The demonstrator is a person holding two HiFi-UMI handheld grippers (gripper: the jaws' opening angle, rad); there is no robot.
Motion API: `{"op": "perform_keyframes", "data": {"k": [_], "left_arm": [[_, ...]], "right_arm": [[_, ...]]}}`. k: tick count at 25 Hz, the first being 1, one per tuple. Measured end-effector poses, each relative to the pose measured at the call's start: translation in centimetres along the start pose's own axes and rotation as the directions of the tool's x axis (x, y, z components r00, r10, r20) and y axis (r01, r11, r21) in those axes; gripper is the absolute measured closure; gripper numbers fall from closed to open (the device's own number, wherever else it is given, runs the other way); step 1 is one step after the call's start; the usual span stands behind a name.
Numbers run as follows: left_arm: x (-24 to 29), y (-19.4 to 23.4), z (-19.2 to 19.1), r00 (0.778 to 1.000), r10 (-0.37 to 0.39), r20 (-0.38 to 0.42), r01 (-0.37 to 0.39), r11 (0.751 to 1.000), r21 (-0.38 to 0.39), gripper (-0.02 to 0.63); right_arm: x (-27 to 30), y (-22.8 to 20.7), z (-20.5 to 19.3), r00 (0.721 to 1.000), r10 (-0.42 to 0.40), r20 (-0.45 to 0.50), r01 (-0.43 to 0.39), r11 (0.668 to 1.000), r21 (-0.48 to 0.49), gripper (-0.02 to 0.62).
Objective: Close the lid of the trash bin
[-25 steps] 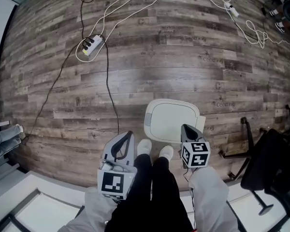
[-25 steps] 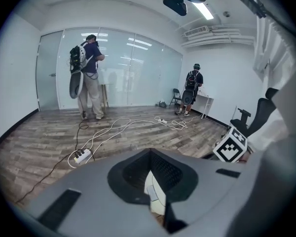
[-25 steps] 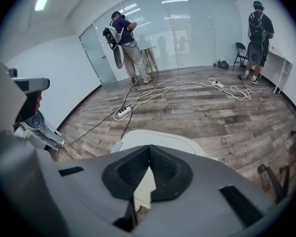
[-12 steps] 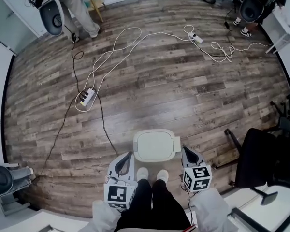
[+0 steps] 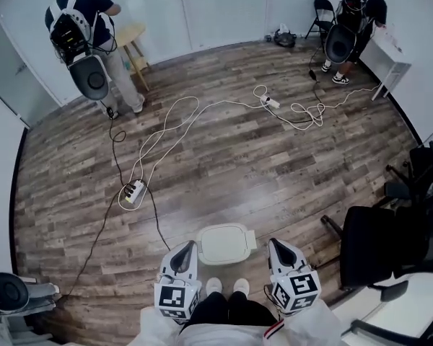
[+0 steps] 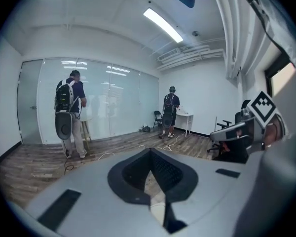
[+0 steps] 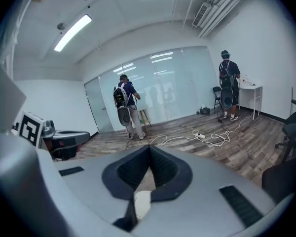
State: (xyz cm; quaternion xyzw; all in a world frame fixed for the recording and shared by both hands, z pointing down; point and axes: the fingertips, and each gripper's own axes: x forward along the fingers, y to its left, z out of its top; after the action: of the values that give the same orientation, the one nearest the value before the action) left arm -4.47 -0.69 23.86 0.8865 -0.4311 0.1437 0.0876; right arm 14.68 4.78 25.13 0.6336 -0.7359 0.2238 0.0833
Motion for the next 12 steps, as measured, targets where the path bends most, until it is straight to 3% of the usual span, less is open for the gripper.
{"op": "perform_keyframes", "data": {"k": [5,12], "left_arm": [[-3.4,-1.3,5.9,0.996,0.016,0.091,-0.016,1.000,0.010,0.601],[-6.4,-3.1,9.2,0.988,-0.011,0.153,0.007,1.000,0.023,0.601]], "right_arm": [[-4.8,2.7,5.0,0.991,0.012,0.134,-0.011,1.000,-0.006,0.572],[-8.9,4.7,8.0,0.977,0.012,0.214,-0.004,0.999,-0.041,0.572]]}}
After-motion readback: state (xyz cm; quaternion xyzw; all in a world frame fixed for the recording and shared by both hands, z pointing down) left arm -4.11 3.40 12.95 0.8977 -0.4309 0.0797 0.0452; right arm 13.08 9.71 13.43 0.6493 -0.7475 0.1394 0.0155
